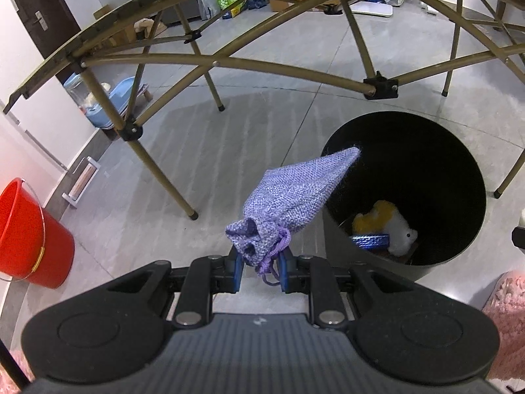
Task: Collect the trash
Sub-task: 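Carry the purple pouch and foam cylinder down toward the black bin, then open the left tool over the bin to drop the purple pouch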
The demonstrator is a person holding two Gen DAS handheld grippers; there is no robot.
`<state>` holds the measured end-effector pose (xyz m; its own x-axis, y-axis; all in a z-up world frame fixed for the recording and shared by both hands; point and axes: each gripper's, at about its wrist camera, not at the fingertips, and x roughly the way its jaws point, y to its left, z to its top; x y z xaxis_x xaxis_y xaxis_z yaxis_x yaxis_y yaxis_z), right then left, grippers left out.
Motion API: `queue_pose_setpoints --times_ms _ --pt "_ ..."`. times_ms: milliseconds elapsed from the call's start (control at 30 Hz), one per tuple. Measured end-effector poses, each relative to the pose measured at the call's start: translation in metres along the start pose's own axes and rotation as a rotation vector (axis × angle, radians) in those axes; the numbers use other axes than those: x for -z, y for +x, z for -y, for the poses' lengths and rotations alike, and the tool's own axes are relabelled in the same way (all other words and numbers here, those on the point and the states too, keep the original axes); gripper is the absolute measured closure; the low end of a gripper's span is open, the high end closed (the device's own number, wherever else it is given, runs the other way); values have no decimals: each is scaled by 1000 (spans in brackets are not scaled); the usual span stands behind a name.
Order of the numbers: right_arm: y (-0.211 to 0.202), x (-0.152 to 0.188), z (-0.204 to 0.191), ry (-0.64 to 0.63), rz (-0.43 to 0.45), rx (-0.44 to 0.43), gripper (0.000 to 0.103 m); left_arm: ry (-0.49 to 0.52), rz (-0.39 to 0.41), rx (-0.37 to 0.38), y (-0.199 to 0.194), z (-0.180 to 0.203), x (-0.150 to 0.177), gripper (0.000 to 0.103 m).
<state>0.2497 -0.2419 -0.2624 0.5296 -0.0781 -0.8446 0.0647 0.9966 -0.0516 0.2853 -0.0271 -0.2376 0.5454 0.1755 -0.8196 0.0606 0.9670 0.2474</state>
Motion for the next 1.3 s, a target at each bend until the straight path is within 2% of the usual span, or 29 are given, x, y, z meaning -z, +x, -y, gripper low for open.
queue_pose_setpoints --times_ms 700,1000,1300 --pt "22 -16 30 88 9 62 48 84 18 82 12 71 -37 82" --pt "34 -22 40 124 2 82 48 91 -30 136 28 100 -50 82" --pt "48 -27 46 140 -10 101 48 67 -99 154 55 117 -61 82"
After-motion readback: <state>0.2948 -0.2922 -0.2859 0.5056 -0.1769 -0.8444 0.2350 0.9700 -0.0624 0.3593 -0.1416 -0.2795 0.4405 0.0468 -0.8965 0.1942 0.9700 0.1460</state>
